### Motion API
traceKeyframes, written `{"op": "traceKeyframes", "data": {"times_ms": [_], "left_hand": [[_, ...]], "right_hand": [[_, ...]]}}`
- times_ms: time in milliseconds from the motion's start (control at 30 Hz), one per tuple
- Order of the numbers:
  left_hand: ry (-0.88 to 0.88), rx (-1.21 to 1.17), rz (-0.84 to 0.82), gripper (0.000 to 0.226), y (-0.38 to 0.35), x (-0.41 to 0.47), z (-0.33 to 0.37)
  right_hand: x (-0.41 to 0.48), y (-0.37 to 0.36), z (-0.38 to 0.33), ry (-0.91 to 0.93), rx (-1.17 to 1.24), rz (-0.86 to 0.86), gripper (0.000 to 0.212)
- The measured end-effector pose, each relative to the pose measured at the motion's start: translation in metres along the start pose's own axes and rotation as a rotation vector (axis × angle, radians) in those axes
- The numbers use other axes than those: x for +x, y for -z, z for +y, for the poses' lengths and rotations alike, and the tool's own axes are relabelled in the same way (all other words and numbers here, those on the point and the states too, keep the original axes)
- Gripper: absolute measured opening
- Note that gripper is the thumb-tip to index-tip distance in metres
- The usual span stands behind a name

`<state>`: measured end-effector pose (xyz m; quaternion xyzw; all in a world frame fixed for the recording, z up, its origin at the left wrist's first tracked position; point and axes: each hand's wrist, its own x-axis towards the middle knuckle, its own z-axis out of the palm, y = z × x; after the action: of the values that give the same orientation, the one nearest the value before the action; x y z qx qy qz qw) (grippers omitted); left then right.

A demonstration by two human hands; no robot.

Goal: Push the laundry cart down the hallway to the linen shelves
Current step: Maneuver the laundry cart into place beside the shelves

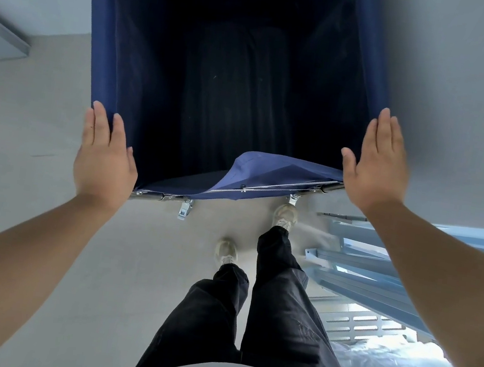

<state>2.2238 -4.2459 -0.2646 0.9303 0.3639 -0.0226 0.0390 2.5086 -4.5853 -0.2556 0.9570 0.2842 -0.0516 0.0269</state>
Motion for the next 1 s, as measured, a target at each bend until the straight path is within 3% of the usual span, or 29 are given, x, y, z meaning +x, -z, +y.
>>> {"op": "traceKeyframes", "data": {"times_ms": [300,1000], "left_hand": [[0.003,-0.002,-0.037,0.064,0.0011,0.0011,-0.003],[0.005,-0.011,-0.033,0.055,0.0011,0.0044,-0.0014]], "right_hand": [[0.0031,-0.0038,-0.001,0.0,0.021,0.023,0.069],[0.0018,-0.008,0.0015,0.016,0.072,0.071,0.067]]}}
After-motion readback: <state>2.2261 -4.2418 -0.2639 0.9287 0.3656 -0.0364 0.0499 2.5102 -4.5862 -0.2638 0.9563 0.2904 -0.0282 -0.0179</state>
